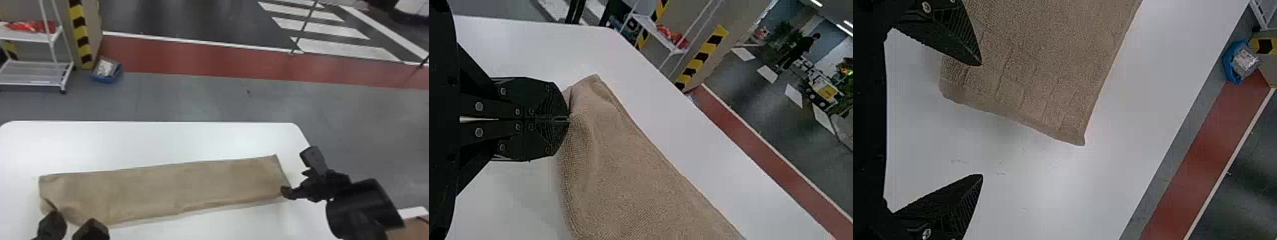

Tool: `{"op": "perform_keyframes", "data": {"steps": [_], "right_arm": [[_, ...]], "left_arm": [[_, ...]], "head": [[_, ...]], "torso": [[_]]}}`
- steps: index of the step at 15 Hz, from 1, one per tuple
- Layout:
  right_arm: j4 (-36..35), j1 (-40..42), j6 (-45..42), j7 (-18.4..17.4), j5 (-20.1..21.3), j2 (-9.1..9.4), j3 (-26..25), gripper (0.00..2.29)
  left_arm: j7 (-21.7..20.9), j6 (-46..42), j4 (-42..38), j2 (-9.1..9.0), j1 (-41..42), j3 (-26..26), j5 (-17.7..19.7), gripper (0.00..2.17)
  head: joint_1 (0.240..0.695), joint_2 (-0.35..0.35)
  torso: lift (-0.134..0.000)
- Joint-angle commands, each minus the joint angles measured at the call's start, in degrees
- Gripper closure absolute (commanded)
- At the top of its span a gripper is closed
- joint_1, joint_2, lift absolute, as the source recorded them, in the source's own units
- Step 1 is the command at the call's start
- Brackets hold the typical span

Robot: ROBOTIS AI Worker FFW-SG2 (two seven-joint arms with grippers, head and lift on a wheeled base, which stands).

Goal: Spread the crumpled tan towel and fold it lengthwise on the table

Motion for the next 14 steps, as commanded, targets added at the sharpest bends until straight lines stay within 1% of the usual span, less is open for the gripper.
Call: {"op": "perform_keyframes", "data": {"steps": [1, 2, 3, 5, 6, 7, 8, 9, 10, 12, 14], "right_arm": [[0.04, 0.18, 0.0, 0.0, 0.0, 0.0, 0.0, 0.08], [0.04, 0.18, 0.0, -0.09, -0.09, 0.0, 0.0, 0.08], [0.04, 0.18, 0.0, -0.09, -0.09, 0.0, 0.0, 0.08], [0.04, 0.27, 0.0, -0.09, -0.17, 0.0, 0.0, 0.08], [0.04, 0.27, 0.0, -0.09, -0.17, 0.09, 0.0, 0.08], [0.04, 0.27, 0.0, -0.09, -0.17, 0.09, 0.0, 0.08], [0.04, 0.36, 0.0, -0.09, -0.26, 0.09, 0.0, 0.08], [0.04, 0.36, 0.0, -0.09, -0.17, 0.09, 0.0, 0.08], [0.04, 0.36, 0.0, -0.09, -0.26, 0.09, 0.0, 0.08], [-0.05, 0.36, 0.0, -0.09, -0.35, 0.09, -0.09, 0.08], [-0.05, 0.36, 0.0, 0.0, -0.26, 0.09, -0.53, 0.08]], "left_arm": [[6.48, 12.76, 5.75, 0.01, -0.99, -7.69, -12.68, 2.0], [8.59, 18.74, 8.21, 0.01, -2.13, -9.45, -15.31, 2.0], [9.38, 22.6, 9.62, 0.1, -3.01, -10.33, -16.19, 2.0], [9.38, 23.48, 10.23, 0.1, -3.36, -10.33, -16.19, 2.0], [8.41, 25.42, 10.23, -0.08, -3.63, -10.42, -16.28, 1.98], [8.24, 25.59, 10.41, -0.08, -3.8, -10.59, -16.19, 1.61], [7.1, 25.59, 10.41, 0.1, -3.8, -10.59, -16.19, 0.66], [6.13, 25.59, 10.59, -0.08, -3.89, -10.68, -15.67, 0.02], [6.04, 26.47, 11.11, -0.34, -4.15, -10.33, -15.4, 0.0], [5.43, 29.81, 11.11, -0.34, -5.03, -9.89, -15.23, 0.02], [4.9, 32.27, 10.94, -0.43, -6.09, -8.22, -14.88, 0.03]], "head": [[0.695, -0.279], [0.695, -0.287], [0.695, -0.281], [0.695, -0.263], [0.695, -0.256], [0.695, -0.248], [0.695, -0.244], [0.695, -0.242], [0.695, -0.242], [0.695, -0.242], [0.695, -0.225]], "torso": [[0.0], [0.0], [0.0], [0.0], [0.0], [0.0], [0.0], [0.0], [0.0], [0.0], [0.0]]}}
